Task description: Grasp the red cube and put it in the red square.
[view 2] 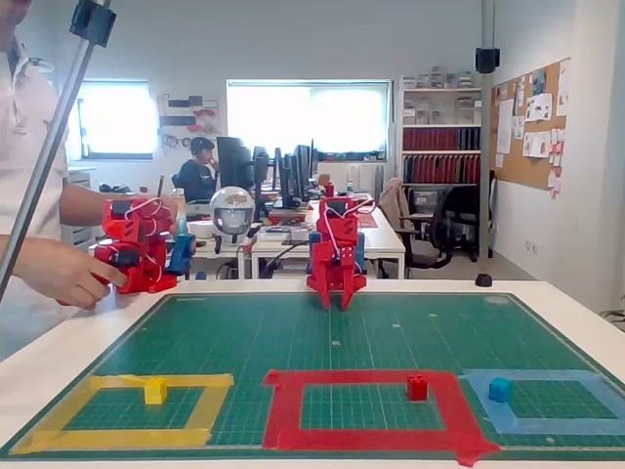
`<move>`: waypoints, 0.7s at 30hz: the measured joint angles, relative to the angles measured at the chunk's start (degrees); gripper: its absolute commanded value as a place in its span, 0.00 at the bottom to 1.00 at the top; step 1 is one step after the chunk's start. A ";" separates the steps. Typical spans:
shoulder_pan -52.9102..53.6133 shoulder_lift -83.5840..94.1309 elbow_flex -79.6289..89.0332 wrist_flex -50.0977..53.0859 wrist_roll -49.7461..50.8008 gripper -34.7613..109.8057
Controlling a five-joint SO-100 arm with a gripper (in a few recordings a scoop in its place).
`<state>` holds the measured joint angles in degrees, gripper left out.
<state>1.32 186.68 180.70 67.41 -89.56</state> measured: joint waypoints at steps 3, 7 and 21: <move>0.00 2.55 0.00 3.60 0.00 0.33; 0.00 3.08 0.00 6.94 0.00 0.33; -0.18 3.16 0.00 8.00 0.09 0.24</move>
<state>1.14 189.84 180.70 75.41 -89.47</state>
